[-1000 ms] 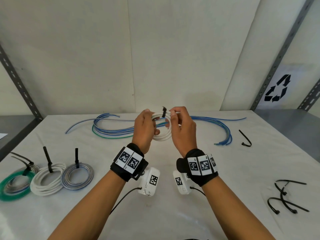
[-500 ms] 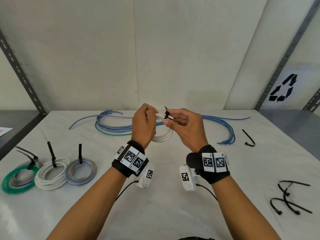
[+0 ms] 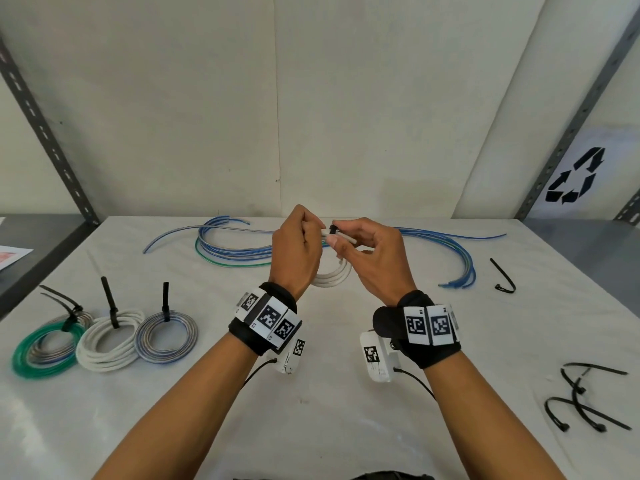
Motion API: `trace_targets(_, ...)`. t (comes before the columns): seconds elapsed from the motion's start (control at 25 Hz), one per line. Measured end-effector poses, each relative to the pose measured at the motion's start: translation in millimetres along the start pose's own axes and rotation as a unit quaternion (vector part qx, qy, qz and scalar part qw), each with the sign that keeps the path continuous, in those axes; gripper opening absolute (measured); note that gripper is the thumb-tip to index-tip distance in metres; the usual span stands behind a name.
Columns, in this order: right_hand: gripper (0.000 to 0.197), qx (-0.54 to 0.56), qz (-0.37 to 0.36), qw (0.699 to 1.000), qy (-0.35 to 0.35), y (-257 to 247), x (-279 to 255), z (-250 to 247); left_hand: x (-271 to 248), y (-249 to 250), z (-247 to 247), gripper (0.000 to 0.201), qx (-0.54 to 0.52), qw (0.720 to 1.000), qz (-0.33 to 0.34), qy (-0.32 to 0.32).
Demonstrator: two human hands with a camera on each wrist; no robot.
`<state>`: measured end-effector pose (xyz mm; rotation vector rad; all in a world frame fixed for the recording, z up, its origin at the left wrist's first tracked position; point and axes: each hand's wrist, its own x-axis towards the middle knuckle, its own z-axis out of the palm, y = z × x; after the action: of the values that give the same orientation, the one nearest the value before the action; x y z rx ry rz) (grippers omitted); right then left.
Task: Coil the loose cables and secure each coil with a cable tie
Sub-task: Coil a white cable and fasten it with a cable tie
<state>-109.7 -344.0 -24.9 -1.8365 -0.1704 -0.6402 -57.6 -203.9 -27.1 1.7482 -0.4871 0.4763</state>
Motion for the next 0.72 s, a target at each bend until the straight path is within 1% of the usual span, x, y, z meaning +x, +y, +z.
trace_targets(0.08,0.026,0.038,0.001,0.999,-0.013,-0.3,0.4,1.5,0.8,-1.4,2.0,0.023,-0.011,1.000,-0.009,0.001)
trace_targets(0.16,0.023,0.047,0.009,0.999,-0.020,-0.3,2.8,-2.4,-0.3,-1.6,4.3,0.024,-0.046,0.998,-0.033,-0.012)
trace_targets(0.24,0.017,0.012,-0.004,1.000,-0.011,0.6,6.0,-9.7,-0.6,1.8,1.7,0.028,-0.091,0.992,-0.071,-0.053)
trace_targets(0.28,0.020,-0.013,-0.021,1.000,-0.014,1.3,6.9,-12.6,0.0,3.0,-0.6,0.030,-0.112,0.986,-0.089,-0.082)
trace_targets(0.36,0.025,-0.033,-0.036,0.997,-0.057,1.9,8.2,-15.7,1.6,5.3,-4.6,0.032,-0.141,0.975,-0.108,-0.134)
trace_targets(0.44,0.023,-0.003,-0.021,0.994,-0.104,-0.5,7.8,-13.8,2.5,7.4,-10.8,0.033,-0.158,0.966,-0.118,-0.170)
trace_targets(0.52,0.019,0.022,0.000,0.992,-0.124,-3.5,8.0,-13.1,2.4,8.9,-15.8,0.034,-0.172,0.953,-0.140,-0.204)
trace_targets(0.6,0.015,0.059,0.026,0.986,-0.152,-6.4,7.2,-16.0,2.2,8.0,-19.0,0.034,-0.205,0.935,-0.175,-0.232)
trace_targets(0.72,0.007,0.084,0.054,0.979,-0.179,-8.4,6.0,-22.4,4.9,4.7,-18.0,0.032,-0.252,0.908,-0.223,-0.249)
